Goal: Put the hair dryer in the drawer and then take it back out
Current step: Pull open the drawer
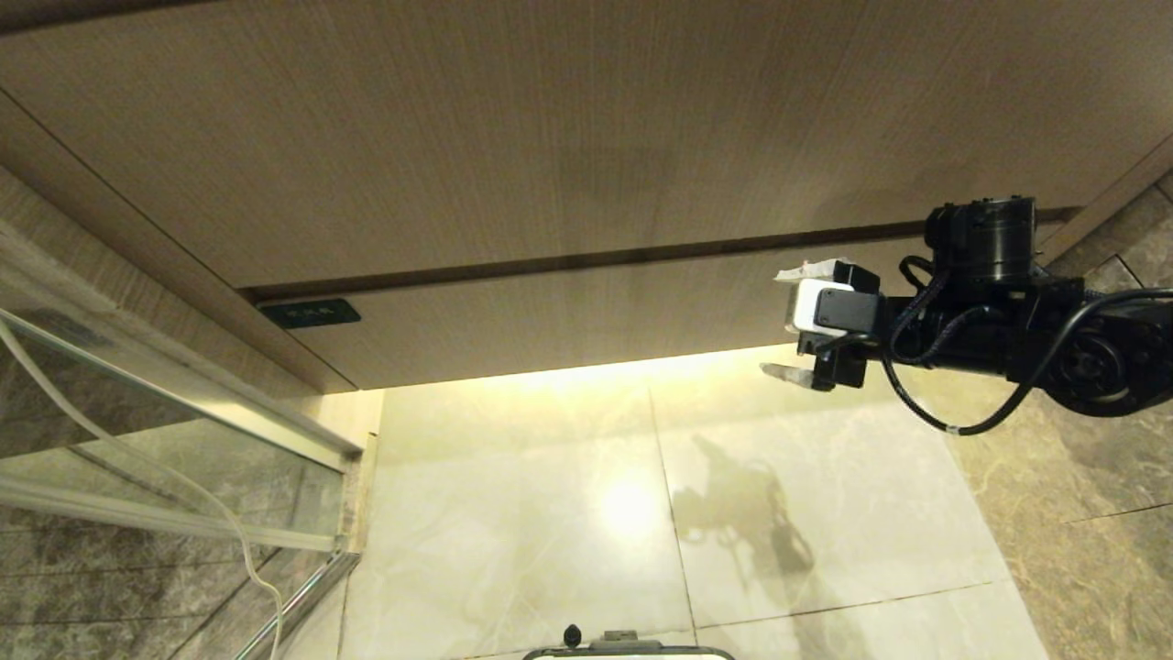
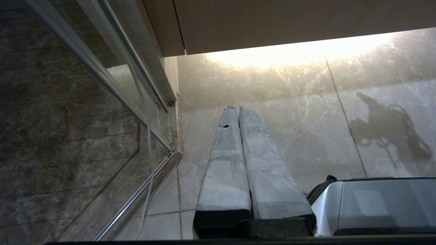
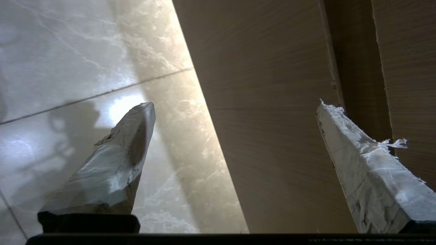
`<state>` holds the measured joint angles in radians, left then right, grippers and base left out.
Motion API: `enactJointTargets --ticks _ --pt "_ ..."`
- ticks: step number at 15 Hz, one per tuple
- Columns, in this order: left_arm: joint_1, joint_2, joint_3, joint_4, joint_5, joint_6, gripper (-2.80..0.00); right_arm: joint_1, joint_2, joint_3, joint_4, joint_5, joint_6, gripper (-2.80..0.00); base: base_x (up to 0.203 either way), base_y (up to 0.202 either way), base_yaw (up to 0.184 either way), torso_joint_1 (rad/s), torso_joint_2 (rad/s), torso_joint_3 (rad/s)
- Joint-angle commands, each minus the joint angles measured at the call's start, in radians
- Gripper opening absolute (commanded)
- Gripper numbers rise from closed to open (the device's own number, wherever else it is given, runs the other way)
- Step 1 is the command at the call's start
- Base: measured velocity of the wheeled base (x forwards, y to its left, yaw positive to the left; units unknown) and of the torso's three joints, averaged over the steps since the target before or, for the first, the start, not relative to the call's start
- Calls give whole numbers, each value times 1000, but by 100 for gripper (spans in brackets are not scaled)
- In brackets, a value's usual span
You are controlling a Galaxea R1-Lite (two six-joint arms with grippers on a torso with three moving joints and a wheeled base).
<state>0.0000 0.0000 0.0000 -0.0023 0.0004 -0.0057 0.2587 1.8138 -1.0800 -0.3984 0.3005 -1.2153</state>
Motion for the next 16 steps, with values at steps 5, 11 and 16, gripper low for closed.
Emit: enactJointTargets --ticks 5,11,16 --pt "0 0 0 -1 1 0 -280 0 78 -82 -38 -52 2 0 0 0 0 0 0 0" --pt "0 0 0 -1 1 0 -280 -3 120 -127 -122 -60 29 0 0 0 0 0 0 0" --pt "0 1 0 -1 1 0 -280 -7 140 -127 -136 -60 33 0 0 0 0 0 0 0"
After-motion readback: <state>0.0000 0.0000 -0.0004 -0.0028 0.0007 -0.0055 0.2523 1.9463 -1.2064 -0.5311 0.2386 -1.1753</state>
